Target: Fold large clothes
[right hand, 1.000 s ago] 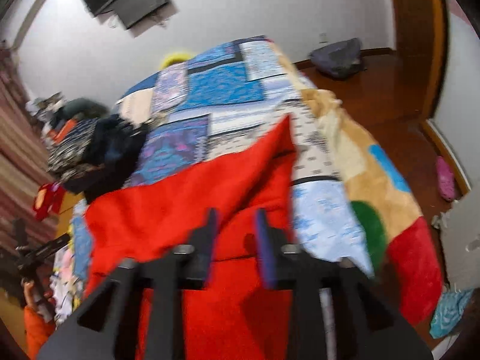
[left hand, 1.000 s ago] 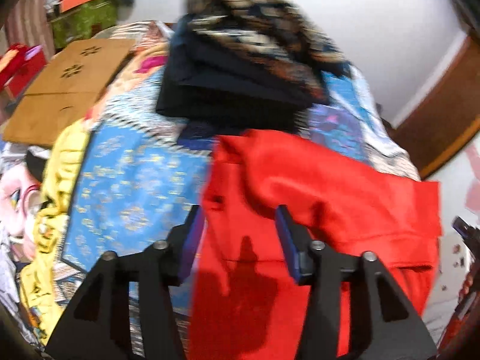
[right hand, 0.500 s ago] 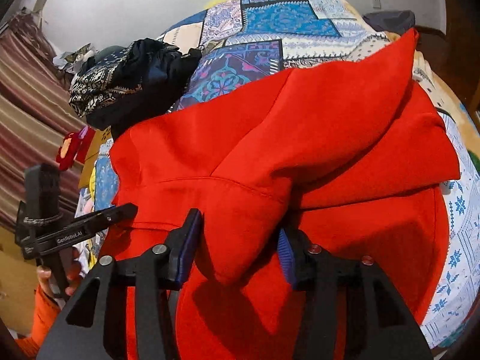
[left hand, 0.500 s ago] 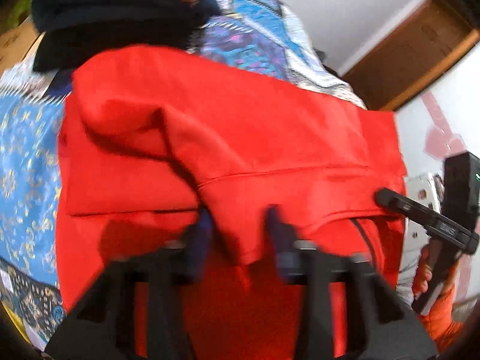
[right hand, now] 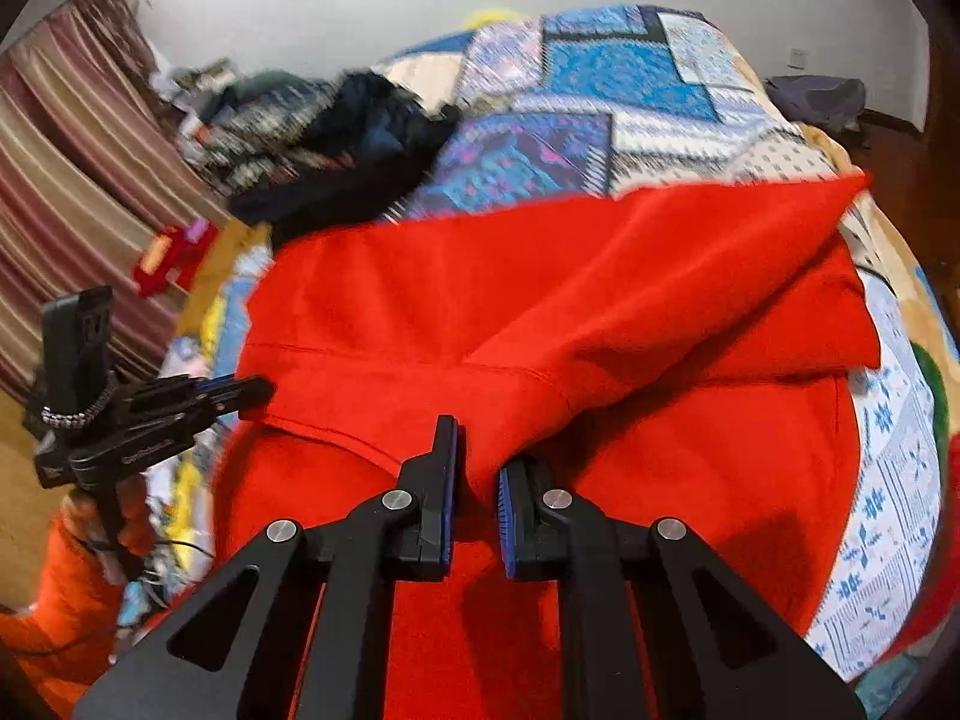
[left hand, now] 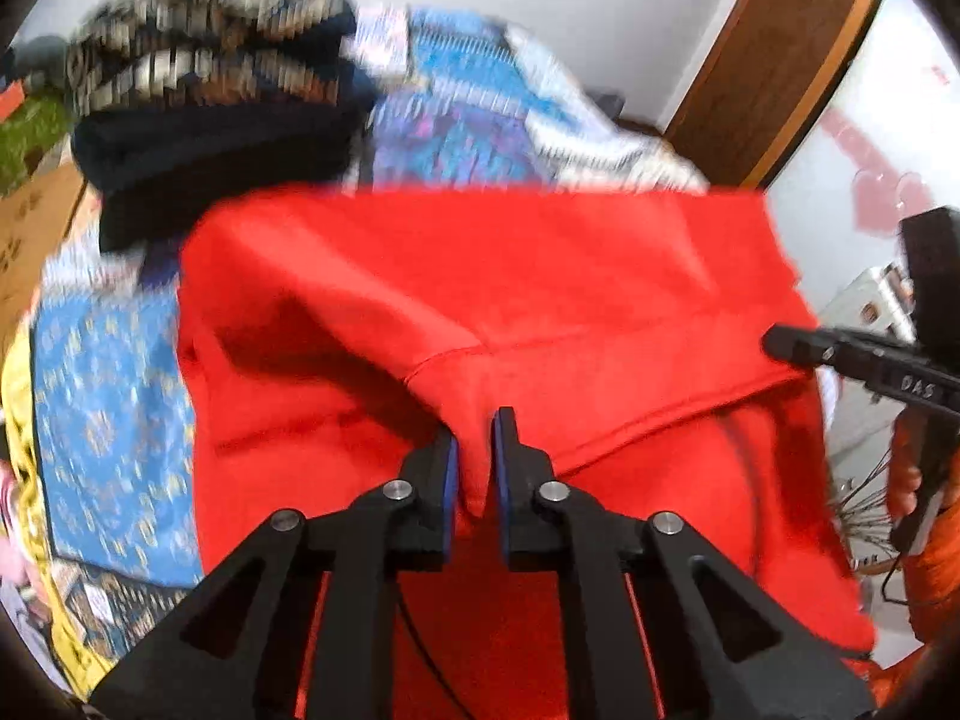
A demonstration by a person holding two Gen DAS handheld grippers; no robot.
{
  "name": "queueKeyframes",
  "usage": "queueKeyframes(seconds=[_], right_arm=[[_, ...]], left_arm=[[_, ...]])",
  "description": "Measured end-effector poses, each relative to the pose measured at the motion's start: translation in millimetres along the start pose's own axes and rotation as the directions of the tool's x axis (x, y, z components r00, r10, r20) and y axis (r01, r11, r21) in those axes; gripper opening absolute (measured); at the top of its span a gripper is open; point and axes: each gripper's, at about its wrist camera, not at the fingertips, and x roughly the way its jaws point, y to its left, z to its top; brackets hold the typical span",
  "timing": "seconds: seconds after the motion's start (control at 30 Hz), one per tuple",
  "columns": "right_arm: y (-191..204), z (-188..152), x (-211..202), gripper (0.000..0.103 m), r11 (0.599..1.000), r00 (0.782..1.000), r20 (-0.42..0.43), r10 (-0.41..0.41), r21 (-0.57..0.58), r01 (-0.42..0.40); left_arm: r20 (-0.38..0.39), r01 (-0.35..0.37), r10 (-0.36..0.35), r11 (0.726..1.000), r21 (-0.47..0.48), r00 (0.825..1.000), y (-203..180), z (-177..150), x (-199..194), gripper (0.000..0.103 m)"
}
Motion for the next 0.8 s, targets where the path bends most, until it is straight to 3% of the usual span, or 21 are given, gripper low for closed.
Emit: queueKeyframes(seconds=[0.07, 0.2, 0.27, 0.33, 0.4, 0.43, 0.63, 0.8], right_arm=[[-6, -6, 5, 0.011, 1.000, 0.999, -0.032, -0.018, 0.024, 0.019], [-16, -9, -4, 0.015, 0.996, 0.999, -0.047, 0.020, 0.084, -0.016], [-21, -7, -14, 0.017, 0.994, 0.999, -0.040, 0.024, 0.103, -0.019], [-27, -5, -25, 0.025, 0.993, 1.000, -0.017, -0.002, 0.119, 0.004], [-33, -2, -35, 0.055, 0.989, 0.999, 0.010, -0.042, 0.139, 0.040], [-37, -1, -40, 0.060, 0.987, 0.998, 0.028, -0.060, 0.154, 0.055], [-77, 10, -61, 0.062, 0.951, 0.987, 0.112, -0.114, 0.301, 0.076], [-102, 19, -55, 0.062, 0.927, 0.984, 0.098, -0.146, 0.360, 0.102]], left_arm=[[-0.043, -0.022, 0.021, 0.999, -0.032, 0.999, 8, -10, 13, 0.023], [-0.018, -0.008, 0.006, 0.994, -0.114, 1.000, 26, -13, 3, 0.052], [-0.005, -0.061, 0.061, 0.989, -0.136, 0.998, 36, -11, -3, 0.062], [0.005, -0.116, 0.118, 0.982, -0.147, 0.993, 47, -9, -10, 0.062], [0.004, -0.133, 0.136, 0.974, -0.183, 0.991, 65, -5, -15, 0.062], [0.011, -0.125, 0.130, 0.969, -0.213, 0.991, 75, -3, -18, 0.062], [0.081, -0.045, 0.084, 0.920, -0.390, 0.993, 130, 17, -30, 0.065], [0.123, 0.103, -0.047, 0.860, -0.499, 0.991, 161, 40, -9, 0.071]])
